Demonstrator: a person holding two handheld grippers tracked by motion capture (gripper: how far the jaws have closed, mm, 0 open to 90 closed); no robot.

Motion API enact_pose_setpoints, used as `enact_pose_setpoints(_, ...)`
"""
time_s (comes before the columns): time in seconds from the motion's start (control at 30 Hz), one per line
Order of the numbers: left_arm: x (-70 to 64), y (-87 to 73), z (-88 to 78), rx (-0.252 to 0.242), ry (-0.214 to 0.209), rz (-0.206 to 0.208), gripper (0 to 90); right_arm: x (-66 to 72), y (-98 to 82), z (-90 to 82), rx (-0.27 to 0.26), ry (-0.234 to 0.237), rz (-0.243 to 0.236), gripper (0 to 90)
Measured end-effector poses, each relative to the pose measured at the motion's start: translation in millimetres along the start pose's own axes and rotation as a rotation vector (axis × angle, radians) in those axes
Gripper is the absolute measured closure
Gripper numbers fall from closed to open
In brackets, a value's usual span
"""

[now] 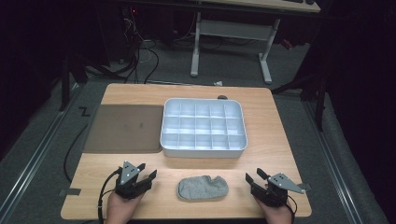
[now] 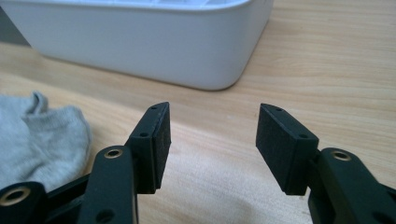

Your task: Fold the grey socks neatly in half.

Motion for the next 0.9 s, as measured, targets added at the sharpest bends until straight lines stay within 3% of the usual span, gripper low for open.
enact_pose_setpoints(0.2,-7.8,-1.8,2.5,0.009,-0.016,0.023,43.3,2.8,-2.2,3.4,0.027,0.024,0.037,49.0)
enact_pose_setpoints(0.27,-10.2,-1.6,2.8,0.01,-0.023,0.023,42.2,4.6,-1.1,4.1,0.032,0.009,-0.008,47.5)
enact_pose_setpoints(0.33,-11.5,-0.7,2.5,0.006,-0.03,0.021,41.6,5.4,-0.5,4.1,0.036,0.005,-0.025,48.4)
enact_pose_setpoints(0.53,-14.6,-0.8,3.2,0.008,-0.042,0.026,40.1,6.1,0.0,3.6,0.047,0.004,-0.03,54.2)
enact_pose_setpoints(0.9,-18.4,0.3,3.0,-0.005,-0.062,0.015,37.8,21.7,-1.5,11.9,0.092,0.088,-0.046,55.8)
Point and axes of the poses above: each handheld gripper's, and its own axes: z roughly forward along the jaws, y roughly out of its top, x roughly to its left, the point moved 6 cm from there along z, roughly forward along the jaws, and after that the axes turned 13 degrees about -x, right-handed, at the moved point
